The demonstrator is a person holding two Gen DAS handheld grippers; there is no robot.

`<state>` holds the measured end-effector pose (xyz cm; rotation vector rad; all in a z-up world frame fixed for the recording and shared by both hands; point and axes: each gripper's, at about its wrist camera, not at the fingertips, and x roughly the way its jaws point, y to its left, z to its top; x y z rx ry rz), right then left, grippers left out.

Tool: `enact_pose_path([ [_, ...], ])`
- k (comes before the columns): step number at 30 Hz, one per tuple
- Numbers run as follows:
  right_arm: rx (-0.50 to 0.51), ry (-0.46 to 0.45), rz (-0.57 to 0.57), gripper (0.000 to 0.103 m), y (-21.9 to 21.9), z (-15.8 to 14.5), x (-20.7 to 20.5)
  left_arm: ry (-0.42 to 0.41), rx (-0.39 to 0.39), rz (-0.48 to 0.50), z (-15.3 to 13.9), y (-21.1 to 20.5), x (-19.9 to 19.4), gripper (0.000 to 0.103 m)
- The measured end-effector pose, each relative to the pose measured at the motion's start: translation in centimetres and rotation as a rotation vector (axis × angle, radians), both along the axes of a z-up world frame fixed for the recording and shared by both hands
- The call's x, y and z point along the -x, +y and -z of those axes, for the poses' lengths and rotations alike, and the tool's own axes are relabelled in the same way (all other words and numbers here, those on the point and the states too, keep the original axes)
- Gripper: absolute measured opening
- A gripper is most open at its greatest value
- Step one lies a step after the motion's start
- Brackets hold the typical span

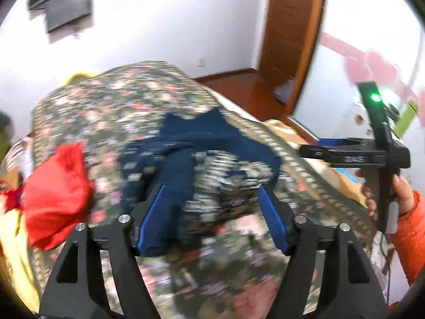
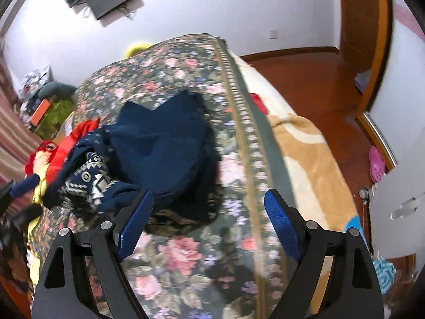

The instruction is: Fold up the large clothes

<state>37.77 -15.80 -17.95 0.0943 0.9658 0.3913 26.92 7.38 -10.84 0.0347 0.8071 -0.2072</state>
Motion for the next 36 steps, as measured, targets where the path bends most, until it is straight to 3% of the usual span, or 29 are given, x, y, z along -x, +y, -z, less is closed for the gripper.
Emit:
enact_pose_path([
  [3, -0.003, -0.010, -0.049, 0.083, 1.8, -0.3, 0.4, -0.005, -0.043, -0.116, 0.5, 3.9, 0.8, 0.073],
  [8, 0.015, -0.015, -0.127, 0.083, 4.7, 0.1, 0.8, 0.091, -0.100, -0.374, 4.6, 11.9, 1.1, 0.073],
  [13, 0.060, 0.003, -0.176, 0.083, 7.0, 1.3, 1.0, 0.207, -0.066, -0.446, 10.1, 15.2, -0.8, 0.073],
  [19, 0.114, 0.011, -0.189, 0.083, 8.2, 2.5, 0.6, 0.219, -0.100, -0.341, 12.4, 13.0, -4.0, 0.073],
  [24, 0.105, 0.006, -0.187, 0.083, 8.2, 2.5, 0.2, 0.264, 0.049, -0.243, 12.1, 11.6, -7.1, 0.073],
  [28, 0.087, 0.012, -0.177, 0.083, 7.8, 2.9, -0.5, 0.205, 0.178, -0.195, 8.8, 10.1, -9.0, 0.071],
  [31, 0.046, 0.038, -0.158, 0.083, 7.1, 3.5, -1.1, 0.214, 0.258, -0.127, 6.7, 8.2, -11.1, 0.070],
  [36, 0.009, 0.041, -0.134, 0.083, 5.7, 3.9, -1.4, 0.245, 0.186, -0.065, 5.9, 3.8, -14.9, 0.070],
])
